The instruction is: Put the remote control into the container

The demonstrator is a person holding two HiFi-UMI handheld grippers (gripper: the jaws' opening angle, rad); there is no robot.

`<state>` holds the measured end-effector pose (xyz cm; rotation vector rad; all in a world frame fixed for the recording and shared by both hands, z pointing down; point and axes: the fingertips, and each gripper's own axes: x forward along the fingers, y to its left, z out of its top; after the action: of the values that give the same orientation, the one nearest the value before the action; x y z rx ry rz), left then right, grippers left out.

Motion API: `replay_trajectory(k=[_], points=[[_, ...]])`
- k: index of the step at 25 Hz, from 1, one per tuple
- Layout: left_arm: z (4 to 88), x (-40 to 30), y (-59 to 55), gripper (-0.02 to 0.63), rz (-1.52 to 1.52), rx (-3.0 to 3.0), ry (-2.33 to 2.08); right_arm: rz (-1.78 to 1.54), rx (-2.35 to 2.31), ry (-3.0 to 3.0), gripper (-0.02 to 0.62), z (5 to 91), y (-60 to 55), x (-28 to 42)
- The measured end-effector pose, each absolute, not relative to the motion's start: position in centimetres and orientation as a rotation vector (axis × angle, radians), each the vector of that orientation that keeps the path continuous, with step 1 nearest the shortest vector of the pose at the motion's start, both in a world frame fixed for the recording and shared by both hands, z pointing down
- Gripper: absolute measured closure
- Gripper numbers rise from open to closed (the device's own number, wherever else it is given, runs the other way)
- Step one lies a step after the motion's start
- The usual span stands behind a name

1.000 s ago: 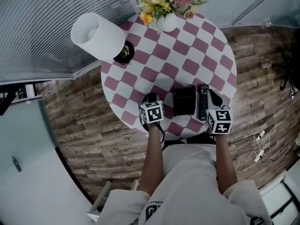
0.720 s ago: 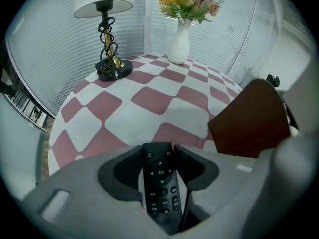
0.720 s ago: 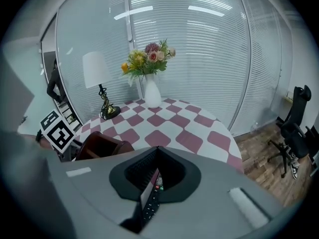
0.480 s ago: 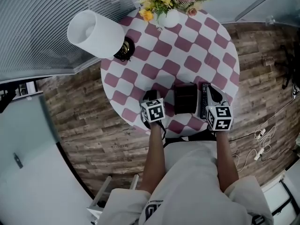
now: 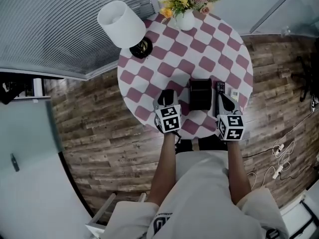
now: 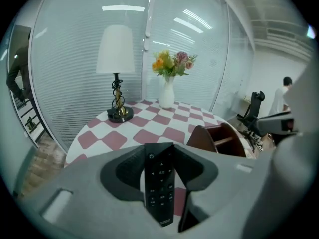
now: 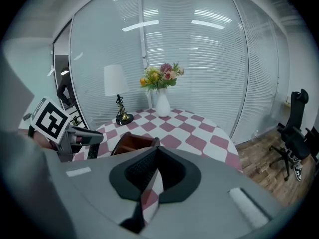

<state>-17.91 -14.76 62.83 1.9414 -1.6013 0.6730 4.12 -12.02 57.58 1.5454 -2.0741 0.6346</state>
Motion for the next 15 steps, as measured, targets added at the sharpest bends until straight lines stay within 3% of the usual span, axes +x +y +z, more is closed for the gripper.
replay_trajectory(k=[15], points=[[48.6, -10.1, -18.2, 0.417, 0.383, 2.286, -1.668, 0.622, 1.634, -2.083, 0.594, 54.6, -7.8, 6.3]])
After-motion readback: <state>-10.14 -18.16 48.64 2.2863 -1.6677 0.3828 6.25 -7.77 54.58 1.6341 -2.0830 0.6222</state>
